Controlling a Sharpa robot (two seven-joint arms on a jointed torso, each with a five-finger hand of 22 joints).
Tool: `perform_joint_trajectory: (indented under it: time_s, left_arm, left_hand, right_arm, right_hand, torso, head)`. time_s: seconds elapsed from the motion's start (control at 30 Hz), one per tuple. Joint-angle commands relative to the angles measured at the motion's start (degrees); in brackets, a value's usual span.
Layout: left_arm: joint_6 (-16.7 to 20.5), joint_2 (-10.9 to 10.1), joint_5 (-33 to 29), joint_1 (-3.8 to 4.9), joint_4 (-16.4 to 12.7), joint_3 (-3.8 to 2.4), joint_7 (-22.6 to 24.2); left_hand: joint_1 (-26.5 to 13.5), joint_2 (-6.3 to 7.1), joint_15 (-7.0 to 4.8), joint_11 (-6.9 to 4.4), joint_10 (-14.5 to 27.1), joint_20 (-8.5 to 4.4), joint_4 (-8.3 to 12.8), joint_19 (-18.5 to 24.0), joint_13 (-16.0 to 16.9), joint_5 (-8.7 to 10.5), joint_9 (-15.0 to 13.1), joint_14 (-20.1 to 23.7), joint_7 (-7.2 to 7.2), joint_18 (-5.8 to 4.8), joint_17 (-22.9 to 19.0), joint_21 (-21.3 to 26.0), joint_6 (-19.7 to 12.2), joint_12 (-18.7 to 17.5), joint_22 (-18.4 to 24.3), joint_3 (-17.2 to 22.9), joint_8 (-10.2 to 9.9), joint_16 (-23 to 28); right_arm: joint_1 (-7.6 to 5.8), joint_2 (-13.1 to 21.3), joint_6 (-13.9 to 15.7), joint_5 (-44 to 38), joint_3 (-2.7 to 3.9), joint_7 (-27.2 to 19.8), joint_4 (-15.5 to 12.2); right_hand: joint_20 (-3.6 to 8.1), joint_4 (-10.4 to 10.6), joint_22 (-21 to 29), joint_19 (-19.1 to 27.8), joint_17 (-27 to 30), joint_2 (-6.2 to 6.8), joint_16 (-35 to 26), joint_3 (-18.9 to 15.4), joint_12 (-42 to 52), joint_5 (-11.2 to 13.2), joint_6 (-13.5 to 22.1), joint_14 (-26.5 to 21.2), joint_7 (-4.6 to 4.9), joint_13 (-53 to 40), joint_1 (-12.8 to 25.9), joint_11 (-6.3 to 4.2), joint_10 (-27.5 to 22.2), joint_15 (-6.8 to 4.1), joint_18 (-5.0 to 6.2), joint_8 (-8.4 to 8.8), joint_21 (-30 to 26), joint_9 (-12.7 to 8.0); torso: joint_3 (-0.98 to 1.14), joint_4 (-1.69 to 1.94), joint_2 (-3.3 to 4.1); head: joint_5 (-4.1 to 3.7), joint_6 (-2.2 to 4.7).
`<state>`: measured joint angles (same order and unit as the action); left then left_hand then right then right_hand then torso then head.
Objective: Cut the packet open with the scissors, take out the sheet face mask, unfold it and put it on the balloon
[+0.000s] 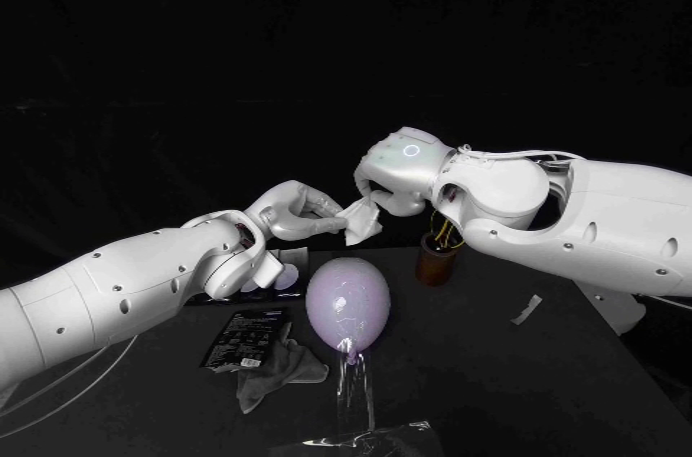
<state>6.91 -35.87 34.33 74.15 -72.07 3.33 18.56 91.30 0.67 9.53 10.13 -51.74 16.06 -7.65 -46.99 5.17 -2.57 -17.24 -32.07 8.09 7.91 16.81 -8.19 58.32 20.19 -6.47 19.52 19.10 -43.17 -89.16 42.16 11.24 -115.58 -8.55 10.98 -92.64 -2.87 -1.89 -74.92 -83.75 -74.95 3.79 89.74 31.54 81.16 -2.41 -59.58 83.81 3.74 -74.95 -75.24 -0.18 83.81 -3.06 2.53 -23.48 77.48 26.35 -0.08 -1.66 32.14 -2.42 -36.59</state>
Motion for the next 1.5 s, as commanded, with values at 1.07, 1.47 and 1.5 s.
perform_joint_trajectory:
  time_s: [1.07, 1.47, 1.5]
  left_arm:
    - [3.2, -0.4, -1.2, 0.05, -0.4, -0.04, -0.4]
    - [3.6, -0.7, -0.7, 0.06, -0.1, -0.04, -1.5]
    - [3.6, -0.7, -0.7, 0.06, -0.1, -0.04, -1.6]
  left_hand:
    - [-4.4, 1.96, -5.15, -4.68, -4.8, -3.87, 4.1, -4.5, 5.6, -0.24, -5.2, -9.8, 0.05, 1.04, 3.1, -14.4, -2.0, 14.1, -10.6, 5.9, 2.0, -14.0]
    - [-4.6, 2.58, -7.13, -5.26, -5.5, -9.26, 8.2, 4.4, 6.3, -0.12, -3.1, -14.7, 0.56, -0.57, 6.8, -42.4, -0.6, 17.1, -33.7, 9.6, -3.3, -22.8]
    - [-4.7, 2.74, -7.08, -5.15, -5.3, -9.32, 8.6, 5.5, 6.4, -0.13, -3.0, -14.4, 0.67, -0.58, 7.0, -44.0, -0.6, 17.3, -35.2, 10.5, -3.8, -23.0]
  right_arm:
    - [0.62, 0.1, 0.2, 3.4, -0.37, 0.7, 0.8]
    - [0.92, 0.7, 3.1, 3.8, -0.43, 2.3, 0.9]
    - [0.92, 0.8, 3.4, 3.8, -0.43, 2.4, 0.9]
  right_hand:
    - [0.12, 0.5, -11.8, -1.2, -15.0, 0.22, 0.3, 0.1, 0.3, -0.4, -0.3, 6.2, -0.05, -8.8, 0.6, -0.15, 1.8, -0.42, -0.03, -0.21, 0.1, 0.6]
    - [0.14, 0.5, -11.8, -1.2, -15.0, 0.23, 0.3, 0.1, 0.4, -0.4, -0.3, 6.2, -0.06, -8.9, 0.6, -0.16, 1.9, -0.43, -0.05, -0.24, 0.2, 0.6]
    - [0.14, 0.5, -11.8, -1.2, -15.0, 0.23, 0.3, 0.1, 0.4, -0.4, -0.3, 6.2, -0.06, -8.9, 0.6, -0.16, 1.9, -0.43, -0.05, -0.24, 0.2, 0.6]
  torso:
    - [0.02, -0.01, -0.03]
    - [0.02, -0.02, 0.02]
    - [0.02, -0.02, 0.02]
  head:
    - [-0.13, -0.06]
    - [-0.37, -0.06]
    - [-0.37, -0.07]
